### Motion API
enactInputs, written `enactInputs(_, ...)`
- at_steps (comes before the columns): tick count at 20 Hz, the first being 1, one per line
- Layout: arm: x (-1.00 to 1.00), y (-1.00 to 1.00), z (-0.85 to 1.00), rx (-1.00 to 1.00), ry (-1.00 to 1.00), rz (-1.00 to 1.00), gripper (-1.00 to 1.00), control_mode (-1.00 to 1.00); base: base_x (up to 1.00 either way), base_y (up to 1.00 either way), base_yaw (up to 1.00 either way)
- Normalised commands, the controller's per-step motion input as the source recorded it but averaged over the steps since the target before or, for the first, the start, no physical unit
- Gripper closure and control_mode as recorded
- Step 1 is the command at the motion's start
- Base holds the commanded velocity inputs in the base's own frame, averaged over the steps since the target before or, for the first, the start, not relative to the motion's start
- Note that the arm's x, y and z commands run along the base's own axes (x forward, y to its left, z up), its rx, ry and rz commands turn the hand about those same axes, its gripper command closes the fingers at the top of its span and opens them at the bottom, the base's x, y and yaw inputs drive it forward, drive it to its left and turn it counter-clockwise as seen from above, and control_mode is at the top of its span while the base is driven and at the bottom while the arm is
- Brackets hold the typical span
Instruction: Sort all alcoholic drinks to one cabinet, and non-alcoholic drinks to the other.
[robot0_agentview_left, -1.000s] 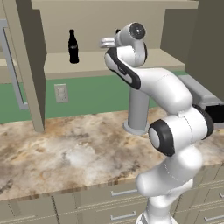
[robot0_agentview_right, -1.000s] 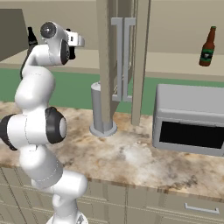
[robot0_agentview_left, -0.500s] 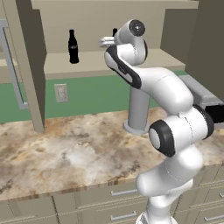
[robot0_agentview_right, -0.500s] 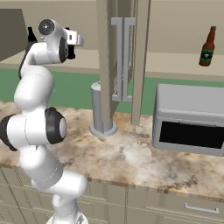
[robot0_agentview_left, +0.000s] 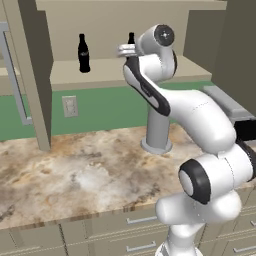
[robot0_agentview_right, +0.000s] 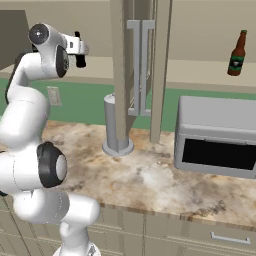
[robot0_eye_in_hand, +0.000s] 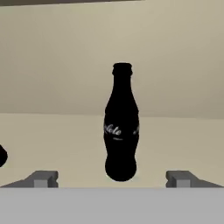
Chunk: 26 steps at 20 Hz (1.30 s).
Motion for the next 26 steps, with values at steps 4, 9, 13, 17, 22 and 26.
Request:
enactInputs(4, -1.00, -0.09, 0.11, 0.01, -0.06, 0.00, -1.00, -1.00, 0.00, 0.00, 0.00)
enactInputs(9, -1.00, -0.23, 0.01, 0.05, 0.00, -0.02, -1.00, -1.00, 0.00, 0.00, 0.00)
enactInputs(13, -1.00, -0.27, 0.00, 0.06, 0.00, -0.02, -1.00, -1.00, 0.00, 0.00, 0.00)
enactInputs(17, -1.00, -0.26, -0.13, 0.04, 0.00, -0.02, -1.00, -1.00, 0.00, 0.00, 0.00)
enactInputs(22, -0.91, -0.24, -0.56, 0.04, 0.06, -0.04, -1.00, -1.00, 0.00, 0.00, 0.00)
enactInputs(26, -0.47, -0.11, -0.75, 0.04, 0.19, -0.05, -1.00, -1.00, 0.00, 0.00, 0.00)
